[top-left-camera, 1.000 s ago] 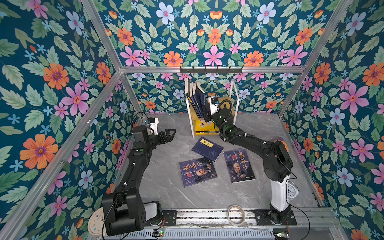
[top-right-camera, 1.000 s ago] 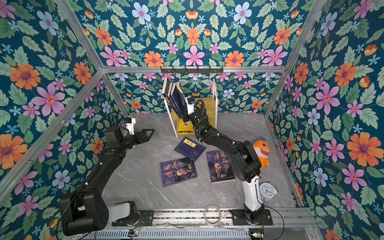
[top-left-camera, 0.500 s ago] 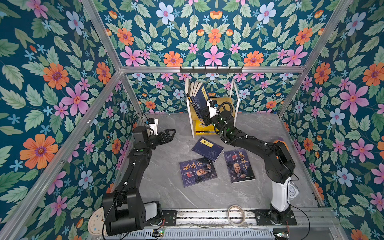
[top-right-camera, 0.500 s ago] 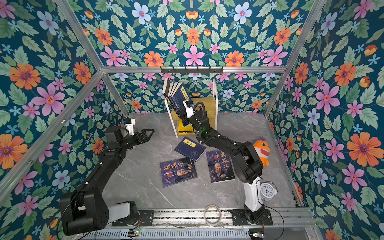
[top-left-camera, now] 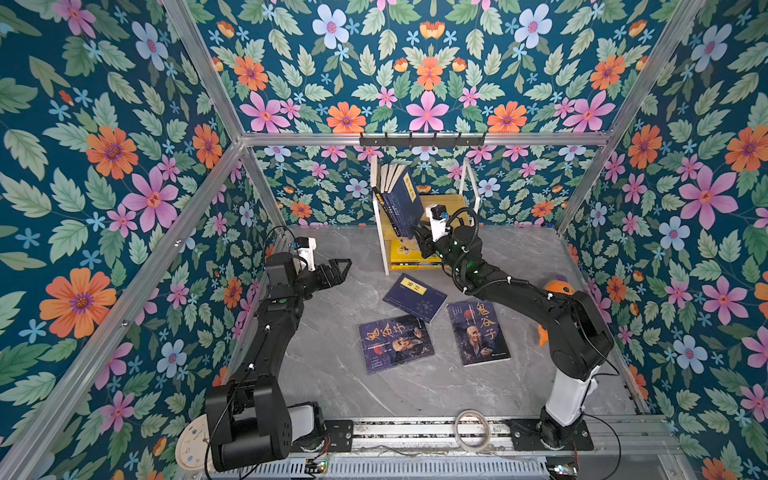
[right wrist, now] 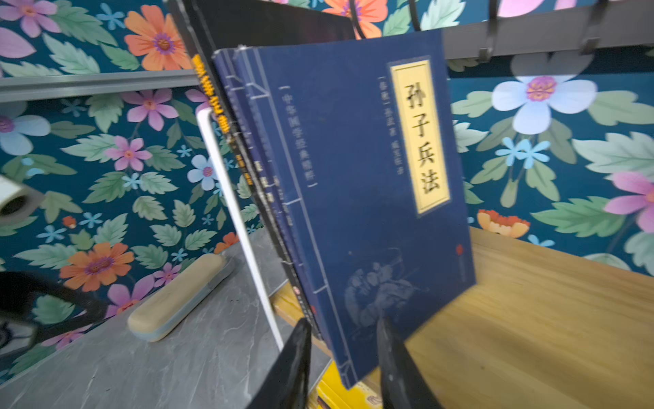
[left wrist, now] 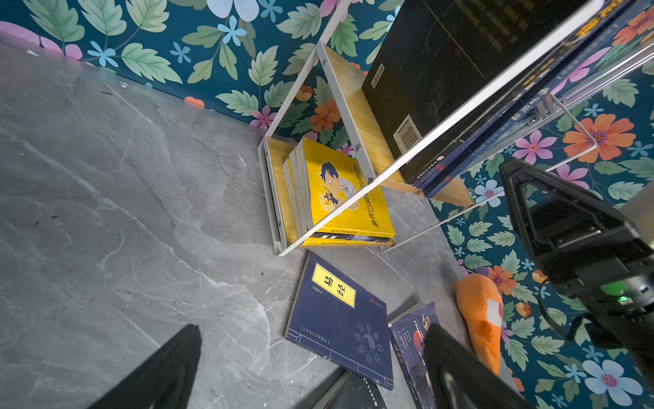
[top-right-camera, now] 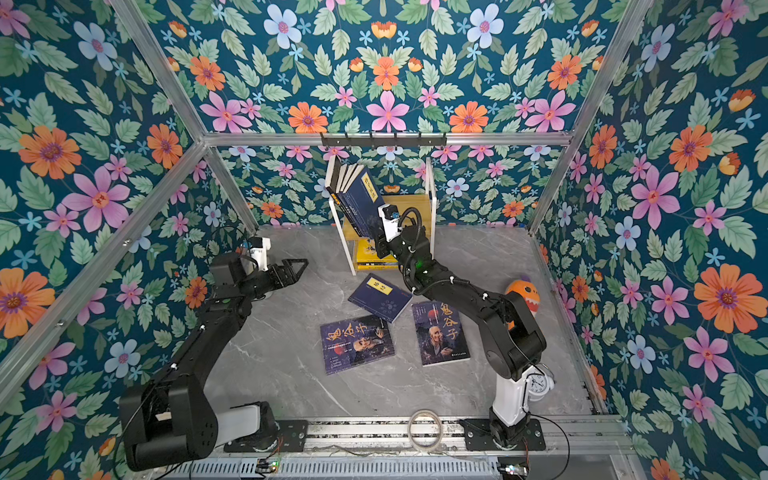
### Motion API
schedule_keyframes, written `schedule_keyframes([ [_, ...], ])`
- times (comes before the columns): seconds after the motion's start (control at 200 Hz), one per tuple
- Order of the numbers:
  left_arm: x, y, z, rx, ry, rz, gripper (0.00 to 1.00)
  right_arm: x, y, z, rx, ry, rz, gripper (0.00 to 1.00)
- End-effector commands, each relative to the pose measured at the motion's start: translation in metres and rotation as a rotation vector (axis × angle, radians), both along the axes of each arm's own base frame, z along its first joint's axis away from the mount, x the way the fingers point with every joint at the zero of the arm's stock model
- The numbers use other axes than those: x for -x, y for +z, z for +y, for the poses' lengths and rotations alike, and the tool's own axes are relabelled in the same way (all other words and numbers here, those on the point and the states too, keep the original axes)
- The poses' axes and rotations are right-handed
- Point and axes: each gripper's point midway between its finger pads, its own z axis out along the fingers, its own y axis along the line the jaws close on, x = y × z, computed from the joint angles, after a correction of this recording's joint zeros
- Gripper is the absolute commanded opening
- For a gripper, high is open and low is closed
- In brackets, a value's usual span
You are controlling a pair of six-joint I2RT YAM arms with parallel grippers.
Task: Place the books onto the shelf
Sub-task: 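Push the blue book upright against the other upper-shelf books with the right gripper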
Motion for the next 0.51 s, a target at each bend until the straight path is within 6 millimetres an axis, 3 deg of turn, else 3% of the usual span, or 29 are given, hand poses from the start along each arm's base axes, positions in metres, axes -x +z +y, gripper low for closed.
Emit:
schedule_keyframes([
  [0.0,-0.002,0.008,0.000,-0.001,-0.008,-0.041,1.00,-0.018,-0.007,-0.026,0.048,-0.150,0.050,0.21],
  [0.12,-0.002,0.009,-0.001,0.003,-0.008,-0.041,1.00,-0.041,-0.017,-0.043,0.078,-0.243,0.114,0.07],
  [0.205,-0.001,0.009,-0.001,0.002,-0.007,-0.044,1.00,-0.053,-0.023,-0.043,0.090,-0.254,0.148,0.01],
  [0.5,-0.002,0.009,0.000,0.002,-0.007,-0.043,1.00,-0.085,-0.041,-0.019,0.100,-0.228,0.231,0.00],
])
